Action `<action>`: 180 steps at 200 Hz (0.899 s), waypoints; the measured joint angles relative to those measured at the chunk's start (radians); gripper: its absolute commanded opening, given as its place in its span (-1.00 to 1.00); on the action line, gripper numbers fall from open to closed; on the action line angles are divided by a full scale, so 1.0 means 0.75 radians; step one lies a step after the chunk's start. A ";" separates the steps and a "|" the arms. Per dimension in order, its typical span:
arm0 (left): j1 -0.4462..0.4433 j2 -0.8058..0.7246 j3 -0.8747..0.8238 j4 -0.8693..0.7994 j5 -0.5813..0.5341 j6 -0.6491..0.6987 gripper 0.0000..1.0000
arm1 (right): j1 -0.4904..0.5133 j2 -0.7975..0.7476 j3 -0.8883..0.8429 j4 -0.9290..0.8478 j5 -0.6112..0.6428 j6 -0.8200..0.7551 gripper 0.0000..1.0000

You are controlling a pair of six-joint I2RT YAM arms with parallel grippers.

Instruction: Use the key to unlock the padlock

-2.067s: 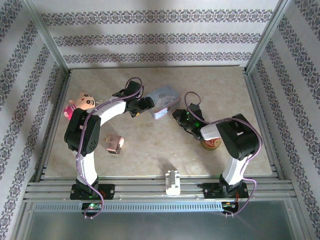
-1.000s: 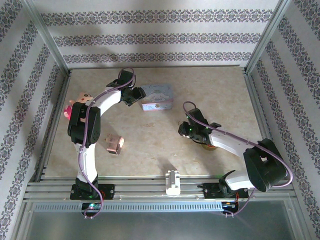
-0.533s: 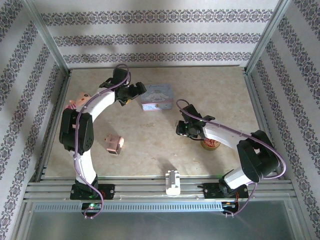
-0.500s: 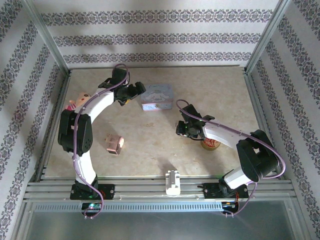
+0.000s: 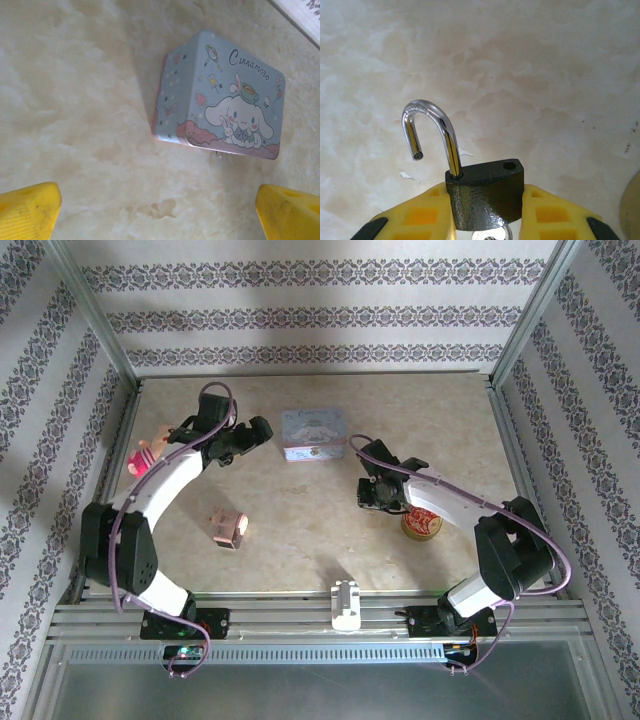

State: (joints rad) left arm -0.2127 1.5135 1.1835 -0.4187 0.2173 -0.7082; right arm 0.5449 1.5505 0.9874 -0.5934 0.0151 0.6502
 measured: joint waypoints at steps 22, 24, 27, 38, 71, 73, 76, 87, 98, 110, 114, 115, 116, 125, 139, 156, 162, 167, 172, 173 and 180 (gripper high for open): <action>0.008 -0.118 -0.082 0.001 -0.052 0.006 0.99 | -0.009 0.065 0.033 -0.036 0.004 -0.027 -0.85; 0.010 -0.128 -0.090 0.001 -0.058 0.007 0.99 | -0.009 0.073 0.036 -0.040 0.006 -0.030 -0.85; 0.014 -0.143 -0.101 0.000 -0.064 0.007 0.99 | -0.009 0.083 0.041 -0.043 0.005 -0.031 -0.85; 0.027 -0.193 -0.144 0.000 -0.089 0.007 0.99 | -0.011 0.120 0.057 -0.053 0.005 -0.041 -0.82; 0.066 -0.295 -0.250 0.000 -0.134 0.006 0.99 | -0.017 0.216 0.111 -0.069 0.004 -0.070 -0.69; 0.068 -0.300 -0.255 0.000 -0.136 0.006 0.99 | -0.017 0.222 0.115 -0.068 0.004 -0.071 -0.67; 0.070 -0.306 -0.261 0.000 -0.138 0.006 0.99 | -0.017 0.230 0.121 -0.069 0.003 -0.074 -0.66; 0.080 -0.325 -0.283 0.000 -0.147 0.006 0.99 | -0.017 0.260 0.143 -0.072 0.003 -0.079 -0.53; 0.089 -0.337 -0.301 0.000 -0.153 0.006 0.99 | -0.017 0.289 0.166 -0.073 -0.002 -0.085 -0.43; 0.098 -0.342 -0.312 0.000 -0.155 0.006 0.99 | -0.017 0.318 0.188 -0.072 -0.008 -0.100 -0.31; 0.101 -0.342 -0.314 0.001 -0.155 0.006 0.99 | -0.017 0.329 0.194 -0.071 -0.009 -0.095 -0.26; 0.101 -0.342 -0.314 0.000 -0.155 0.006 0.99 | -0.017 0.330 0.195 -0.071 -0.010 -0.098 -0.26; 0.101 -0.342 -0.315 0.000 -0.154 0.005 0.99 | -0.017 0.333 0.196 -0.071 -0.011 -0.103 -0.25; 0.104 -0.342 -0.318 0.000 -0.156 0.005 0.99 | -0.017 0.350 0.205 -0.070 -0.013 -0.107 -0.18; 0.110 -0.342 -0.319 0.001 -0.155 0.004 0.99 | -0.016 0.369 0.215 -0.071 -0.021 -0.108 -0.09; 0.112 -0.342 -0.319 0.001 -0.155 0.001 0.99 | -0.016 0.382 0.226 -0.072 -0.030 -0.110 0.01; 0.112 -0.342 -0.319 0.001 -0.154 0.001 0.99 | -0.016 0.384 0.230 -0.071 -0.033 -0.109 0.02; 0.112 -0.342 -0.319 0.001 -0.153 0.001 0.99 | -0.016 0.386 0.234 -0.072 -0.033 -0.108 0.04; 0.113 -0.342 -0.319 0.001 -0.153 0.001 0.99 | -0.016 0.386 0.235 -0.070 -0.037 -0.109 0.05; 0.113 -0.342 -0.319 0.001 -0.153 0.001 0.99 | -0.016 0.386 0.236 -0.070 -0.037 -0.108 0.05; 0.115 -0.342 -0.319 0.001 -0.152 0.001 0.99 | -0.016 0.386 0.238 -0.070 -0.040 -0.108 0.07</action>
State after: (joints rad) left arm -0.1261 1.2572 0.9443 -0.4179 0.1036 -0.7074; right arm 0.5327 1.8397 1.1660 -0.6456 -0.0151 0.5690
